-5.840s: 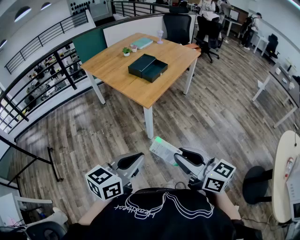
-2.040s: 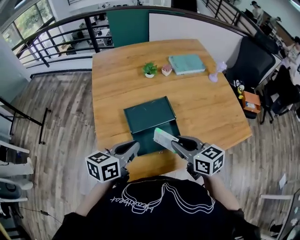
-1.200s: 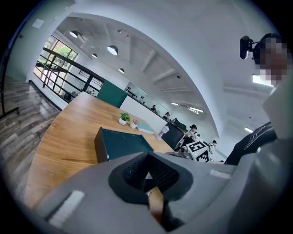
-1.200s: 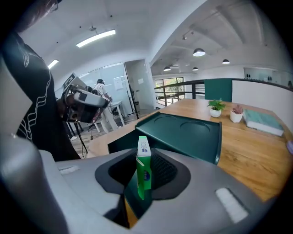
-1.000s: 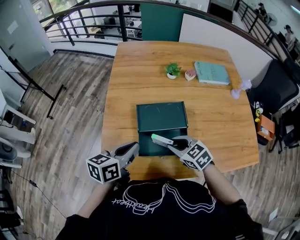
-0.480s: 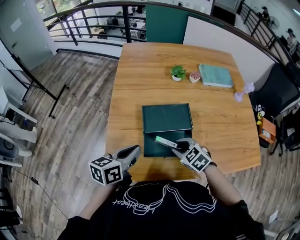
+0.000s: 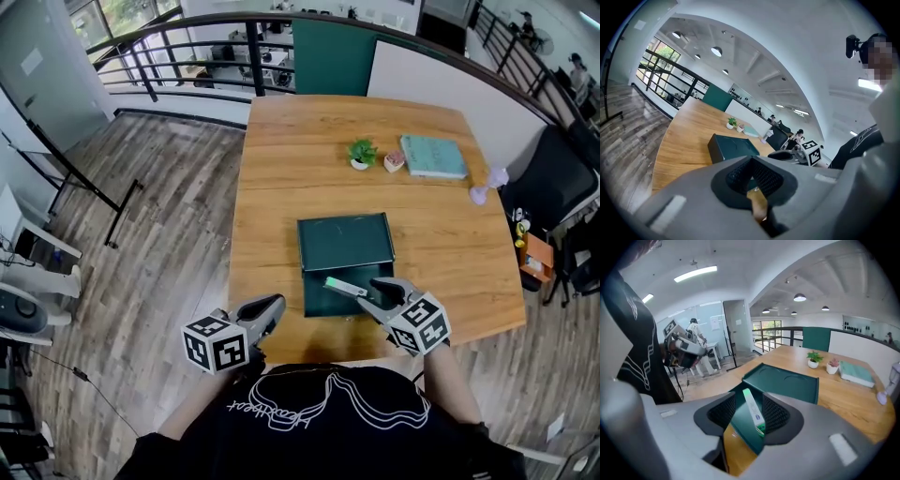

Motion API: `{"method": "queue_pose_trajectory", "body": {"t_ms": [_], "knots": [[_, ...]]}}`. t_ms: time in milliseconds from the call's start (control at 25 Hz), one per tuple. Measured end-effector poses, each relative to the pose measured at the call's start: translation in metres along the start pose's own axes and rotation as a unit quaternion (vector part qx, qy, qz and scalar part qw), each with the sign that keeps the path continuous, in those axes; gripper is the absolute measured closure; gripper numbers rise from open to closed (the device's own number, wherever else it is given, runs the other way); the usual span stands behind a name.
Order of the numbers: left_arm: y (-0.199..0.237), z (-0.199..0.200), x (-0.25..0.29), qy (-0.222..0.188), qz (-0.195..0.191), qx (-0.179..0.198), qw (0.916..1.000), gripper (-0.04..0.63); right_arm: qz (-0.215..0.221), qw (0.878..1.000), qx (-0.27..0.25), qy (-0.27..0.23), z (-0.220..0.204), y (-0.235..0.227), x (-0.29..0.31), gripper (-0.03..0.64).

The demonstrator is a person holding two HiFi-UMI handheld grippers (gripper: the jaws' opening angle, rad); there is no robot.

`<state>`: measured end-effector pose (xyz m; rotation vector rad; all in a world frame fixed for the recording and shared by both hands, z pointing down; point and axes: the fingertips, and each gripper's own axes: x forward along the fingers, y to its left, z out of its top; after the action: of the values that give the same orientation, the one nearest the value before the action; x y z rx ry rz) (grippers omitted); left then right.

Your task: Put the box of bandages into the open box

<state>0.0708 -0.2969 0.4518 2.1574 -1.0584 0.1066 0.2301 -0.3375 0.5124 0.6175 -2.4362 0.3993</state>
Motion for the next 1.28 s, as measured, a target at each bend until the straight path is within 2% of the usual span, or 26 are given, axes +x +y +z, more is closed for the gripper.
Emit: {"method": "queue_pose_trajectory", "body": {"t_ms": [80, 160, 200, 240, 360, 560, 680, 840, 1080, 1280], "knots": [[-0.001, 0.004, -0.003, 0.002, -0.006, 0.005, 1.0, 0.595, 0.03, 0.998, 0.021, -0.052, 0.028, 0.022, -0.007, 0.447], [-0.005, 0.007, -0.006, 0.003, -0.015, 0.011, 0.9998, 0.595, 0.053, 0.991, 0.053, -0.113, 0.057, 0.041, -0.018, 0.479], [-0.008, 0.009, -0.007, 0.003, -0.02, 0.015, 0.9997, 0.595, 0.053, 0.986, 0.069, -0.141, 0.069, 0.047, -0.024, 0.524], [-0.01, 0.01, -0.009, 0.002, -0.024, 0.018, 0.9995, 0.595, 0.047, 0.982, 0.083, -0.162, 0.079, 0.05, -0.03, 0.602], [-0.015, 0.011, -0.016, -0.001, -0.031, 0.029, 0.9991, 0.595, 0.031, 0.975, 0.097, -0.195, 0.093, 0.061, -0.044, 0.609], [-0.032, 0.015, -0.025, -0.009, -0.057, 0.042, 0.9974, 0.595, 0.052, 0.962, 0.117, -0.24, 0.104, 0.086, -0.058, 0.609], [-0.044, 0.013, -0.031, -0.008, -0.071, 0.051, 0.9961, 0.595, 0.076, 0.956, 0.127, -0.253, 0.105, 0.105, -0.059, 0.608], [-0.051, 0.004, -0.044, 0.002, -0.067, 0.068, 0.9954, 0.595, 0.113, 0.95, 0.124, -0.263, 0.109, 0.134, -0.06, 0.606], [-0.058, 0.006, -0.06, -0.001, -0.062, 0.089, 0.9941, 0.595, 0.118, 0.948, 0.122, -0.268, 0.109, 0.152, -0.064, 0.603], [-0.062, 0.0, -0.064, 0.005, -0.065, 0.09, 0.9938, 0.595, 0.122, 0.949, 0.126, -0.262, 0.102, 0.16, -0.064, 0.603]]}}
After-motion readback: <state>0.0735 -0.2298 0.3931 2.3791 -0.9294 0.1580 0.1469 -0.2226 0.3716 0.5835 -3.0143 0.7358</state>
